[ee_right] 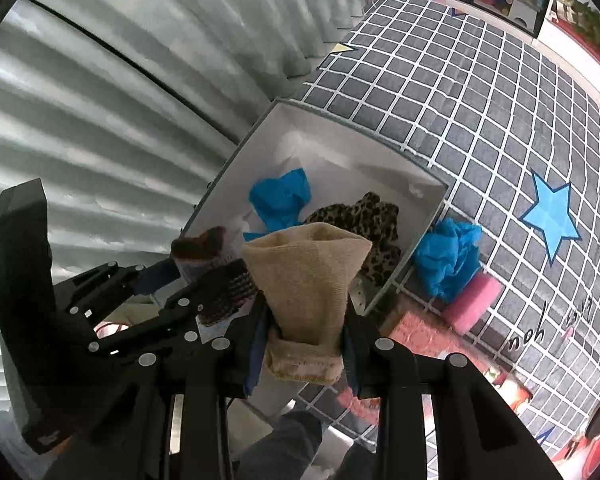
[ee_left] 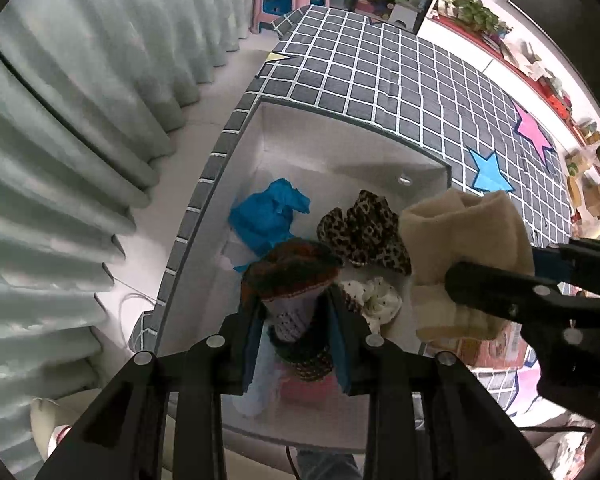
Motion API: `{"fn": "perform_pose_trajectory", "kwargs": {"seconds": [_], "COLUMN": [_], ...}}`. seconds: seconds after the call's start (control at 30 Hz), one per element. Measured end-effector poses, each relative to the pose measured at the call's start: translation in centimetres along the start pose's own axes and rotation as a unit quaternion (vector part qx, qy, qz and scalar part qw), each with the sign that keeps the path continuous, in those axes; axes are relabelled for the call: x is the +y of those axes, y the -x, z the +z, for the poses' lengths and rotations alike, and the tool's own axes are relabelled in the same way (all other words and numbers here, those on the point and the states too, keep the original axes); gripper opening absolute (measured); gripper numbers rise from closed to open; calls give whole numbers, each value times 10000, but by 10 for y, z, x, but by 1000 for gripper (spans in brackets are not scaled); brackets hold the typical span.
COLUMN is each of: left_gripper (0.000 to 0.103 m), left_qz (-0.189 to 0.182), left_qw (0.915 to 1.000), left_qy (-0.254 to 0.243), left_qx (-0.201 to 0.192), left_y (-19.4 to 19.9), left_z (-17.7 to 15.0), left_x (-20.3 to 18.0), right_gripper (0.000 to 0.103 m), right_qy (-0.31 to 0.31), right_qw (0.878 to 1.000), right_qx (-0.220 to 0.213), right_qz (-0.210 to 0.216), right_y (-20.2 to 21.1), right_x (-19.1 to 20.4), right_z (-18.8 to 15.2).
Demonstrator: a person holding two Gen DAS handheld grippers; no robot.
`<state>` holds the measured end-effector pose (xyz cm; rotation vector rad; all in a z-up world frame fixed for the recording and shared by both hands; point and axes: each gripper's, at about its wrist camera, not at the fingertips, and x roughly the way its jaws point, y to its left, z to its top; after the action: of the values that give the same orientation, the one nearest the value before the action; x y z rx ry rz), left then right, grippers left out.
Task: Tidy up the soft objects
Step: 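Lower the knit item and burlap pouch into the white box with both tools, then open both tools to release the knit item and burlap pouch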
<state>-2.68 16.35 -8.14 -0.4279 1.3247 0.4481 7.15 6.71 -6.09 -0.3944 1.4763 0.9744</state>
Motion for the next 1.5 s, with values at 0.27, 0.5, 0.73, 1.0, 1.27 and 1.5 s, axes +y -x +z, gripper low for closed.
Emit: {"fn": "perform_pose_trajectory", "kwargs": {"seconds": [0.27,0.5,0.73,1.0,1.27,1.5], "left_gripper": [34,34,34,37,63,82], "left_qz": [76,110,122,141,125,138], "left_qw": [9998,9995,9992,9991,9996,9995], "left_qy": [61,124,145,109,81,196], "left_qx": [177,284,352,378,232,219], "left_y": [-21,-32,-39,-42,-36,-34], "left_z": [12,18,20,21,23,22], "left_x": [-1,1,3,1,-1,1], "right_gripper": [34,34,34,34,54,83], "right_qy": [-171,-253,-305,-426,-522,-348], "right_qw": [9998,9994,9989,9982,9976,9988], "right_qx": [87,247,359,416,429,344], "right_qz": [14,0,18,75,175,19], "right_y": [-16,-31,-39,-45,-45,-39], "right_x": [-11,-17,-19,-21,-25,-18], "right_z": [19,28,32,34,36,37]}}
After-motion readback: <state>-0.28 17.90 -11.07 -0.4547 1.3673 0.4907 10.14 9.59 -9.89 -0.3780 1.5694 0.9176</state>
